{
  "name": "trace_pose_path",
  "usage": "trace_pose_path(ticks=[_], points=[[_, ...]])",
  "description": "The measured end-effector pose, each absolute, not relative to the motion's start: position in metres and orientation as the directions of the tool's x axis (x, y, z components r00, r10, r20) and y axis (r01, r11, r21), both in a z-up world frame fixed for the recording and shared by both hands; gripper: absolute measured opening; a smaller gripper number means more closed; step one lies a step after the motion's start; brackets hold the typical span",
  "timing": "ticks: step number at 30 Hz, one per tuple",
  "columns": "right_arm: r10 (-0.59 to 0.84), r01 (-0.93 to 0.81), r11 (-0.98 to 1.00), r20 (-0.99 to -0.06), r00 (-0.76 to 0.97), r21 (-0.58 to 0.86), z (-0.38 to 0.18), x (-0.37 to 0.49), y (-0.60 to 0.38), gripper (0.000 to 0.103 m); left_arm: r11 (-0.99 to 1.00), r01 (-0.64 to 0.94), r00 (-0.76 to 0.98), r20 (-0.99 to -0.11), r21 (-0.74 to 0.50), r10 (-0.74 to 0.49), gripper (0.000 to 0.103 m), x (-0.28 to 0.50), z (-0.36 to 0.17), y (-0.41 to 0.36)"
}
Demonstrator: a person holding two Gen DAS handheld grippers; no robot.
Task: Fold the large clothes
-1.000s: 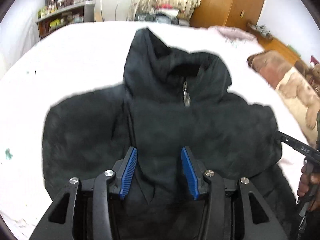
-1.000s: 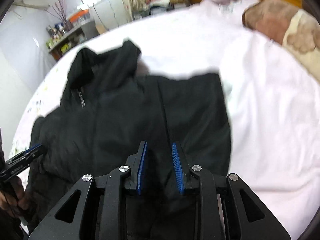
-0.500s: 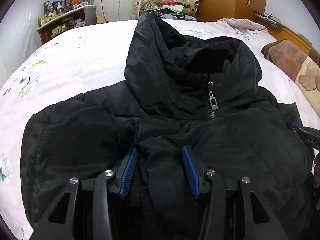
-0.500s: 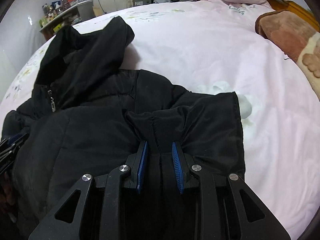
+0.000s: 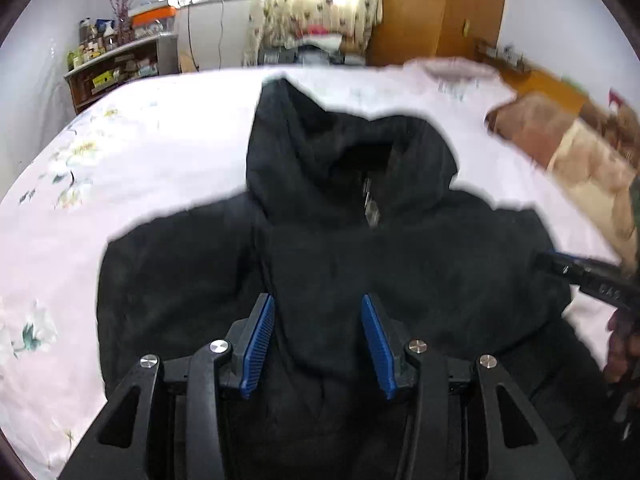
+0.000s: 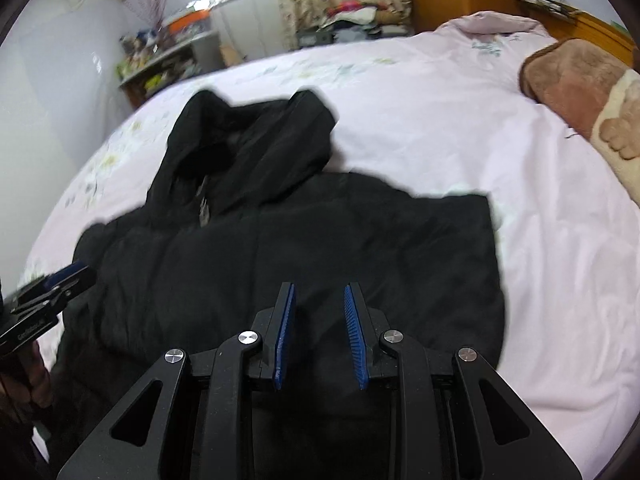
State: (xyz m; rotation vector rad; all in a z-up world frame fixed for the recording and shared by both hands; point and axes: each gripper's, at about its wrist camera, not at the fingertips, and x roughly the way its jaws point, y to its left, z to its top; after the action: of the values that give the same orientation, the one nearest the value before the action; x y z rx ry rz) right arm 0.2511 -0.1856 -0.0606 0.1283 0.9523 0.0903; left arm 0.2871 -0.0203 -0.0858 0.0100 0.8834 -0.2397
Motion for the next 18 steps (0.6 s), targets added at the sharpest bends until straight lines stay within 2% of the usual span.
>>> trace_pose_path(ticks=[4,18], points=[[0.112,-0.034,0.993,-0.853,0.51,0.11,-0.092,0.256,-0.174,0.026,0.975,0.192,0.56,-0.803,-0.112,-0.202,0.049,0.292,-0.116,-0.017],[0.121,-0.033,0.992,-0.873,0.472,0.119,-0.101,0.27,-0.172,0.026,0.974,0.184,0.542,-0.813,-0.132,-0.213,0.05,0.293,-0.118,-0.013]])
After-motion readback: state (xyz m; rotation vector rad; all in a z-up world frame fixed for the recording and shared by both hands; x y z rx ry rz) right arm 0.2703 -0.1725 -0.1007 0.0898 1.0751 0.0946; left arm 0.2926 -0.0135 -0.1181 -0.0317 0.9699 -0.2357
